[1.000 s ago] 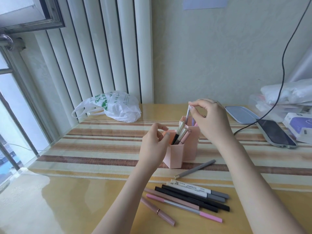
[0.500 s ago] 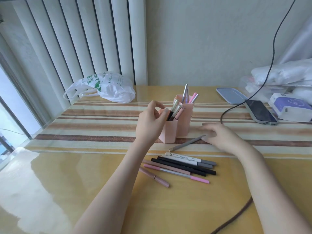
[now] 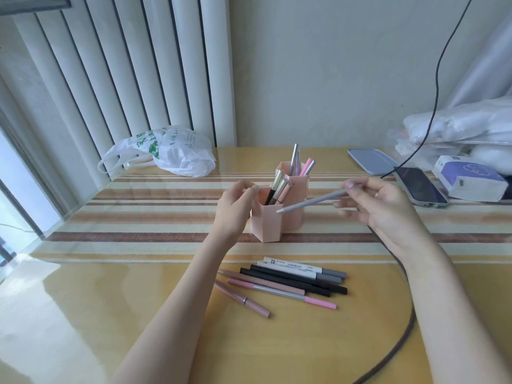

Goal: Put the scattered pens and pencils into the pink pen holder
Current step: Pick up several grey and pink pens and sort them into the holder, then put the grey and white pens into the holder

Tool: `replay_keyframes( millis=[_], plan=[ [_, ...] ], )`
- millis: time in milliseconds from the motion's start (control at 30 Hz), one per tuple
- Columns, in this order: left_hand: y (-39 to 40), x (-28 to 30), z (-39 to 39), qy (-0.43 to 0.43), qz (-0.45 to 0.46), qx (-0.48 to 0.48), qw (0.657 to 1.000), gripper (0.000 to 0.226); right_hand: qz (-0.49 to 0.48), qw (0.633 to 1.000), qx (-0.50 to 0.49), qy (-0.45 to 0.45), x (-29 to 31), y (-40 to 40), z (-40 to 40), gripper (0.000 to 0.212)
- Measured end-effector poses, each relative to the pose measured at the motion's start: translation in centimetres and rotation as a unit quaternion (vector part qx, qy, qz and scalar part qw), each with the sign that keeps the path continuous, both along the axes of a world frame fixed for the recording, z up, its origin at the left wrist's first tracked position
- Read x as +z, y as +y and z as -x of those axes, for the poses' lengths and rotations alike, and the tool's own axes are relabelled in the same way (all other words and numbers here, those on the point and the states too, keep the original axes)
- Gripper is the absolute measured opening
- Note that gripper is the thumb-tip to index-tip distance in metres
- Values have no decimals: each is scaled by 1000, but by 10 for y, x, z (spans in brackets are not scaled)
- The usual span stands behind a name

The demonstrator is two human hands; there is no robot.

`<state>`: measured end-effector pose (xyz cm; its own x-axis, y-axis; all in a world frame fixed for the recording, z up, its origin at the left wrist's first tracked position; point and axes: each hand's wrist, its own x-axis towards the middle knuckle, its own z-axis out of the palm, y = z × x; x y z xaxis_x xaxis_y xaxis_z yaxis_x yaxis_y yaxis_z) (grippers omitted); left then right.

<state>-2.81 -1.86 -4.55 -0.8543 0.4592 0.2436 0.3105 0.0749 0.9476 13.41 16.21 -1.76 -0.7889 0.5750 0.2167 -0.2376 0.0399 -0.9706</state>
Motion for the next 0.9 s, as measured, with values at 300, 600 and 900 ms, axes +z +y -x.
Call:
replay_keyframes(
  millis=[300, 600, 900],
  plan=[
    [-2, 9, -6, -26, -87, -84, 992, 20, -15, 976, -49, 214, 31, -31, 12, 21],
    [-5, 15, -4, -31, -102, -97, 990, 19, -104, 979, 14, 173, 71, -48, 54, 15],
    [-10, 12, 7, -65, -85, -119, 987, 22, -253, 961, -58, 98, 41, -54, 84, 16]
  ],
)
